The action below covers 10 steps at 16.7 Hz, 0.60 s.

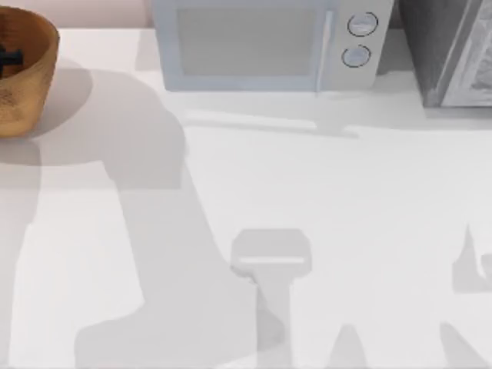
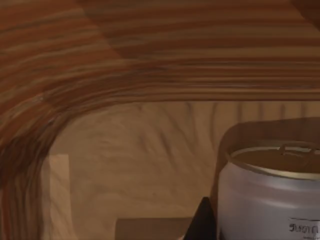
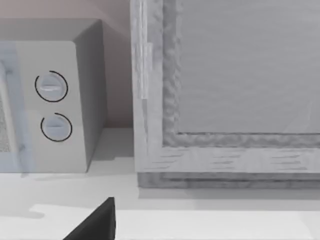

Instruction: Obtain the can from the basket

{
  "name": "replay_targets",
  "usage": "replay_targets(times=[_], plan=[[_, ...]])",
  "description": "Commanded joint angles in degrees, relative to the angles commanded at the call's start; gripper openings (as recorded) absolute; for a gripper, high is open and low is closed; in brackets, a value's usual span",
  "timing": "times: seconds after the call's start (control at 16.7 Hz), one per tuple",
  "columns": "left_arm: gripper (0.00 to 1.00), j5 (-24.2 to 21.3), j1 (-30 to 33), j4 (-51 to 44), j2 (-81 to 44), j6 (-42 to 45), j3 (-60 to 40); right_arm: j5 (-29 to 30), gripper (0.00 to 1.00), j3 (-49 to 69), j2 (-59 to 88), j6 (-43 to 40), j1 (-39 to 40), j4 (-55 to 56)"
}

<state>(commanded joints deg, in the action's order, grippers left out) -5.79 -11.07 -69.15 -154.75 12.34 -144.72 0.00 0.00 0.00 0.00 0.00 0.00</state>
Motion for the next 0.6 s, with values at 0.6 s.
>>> replay_targets(times=[0.6], plan=[[0.0, -3.02, -0.39, 8.2, 22.93, -1.2, 19.73, 0.0, 1.0, 0.0, 0.0, 0.0, 0.0, 0.0]])
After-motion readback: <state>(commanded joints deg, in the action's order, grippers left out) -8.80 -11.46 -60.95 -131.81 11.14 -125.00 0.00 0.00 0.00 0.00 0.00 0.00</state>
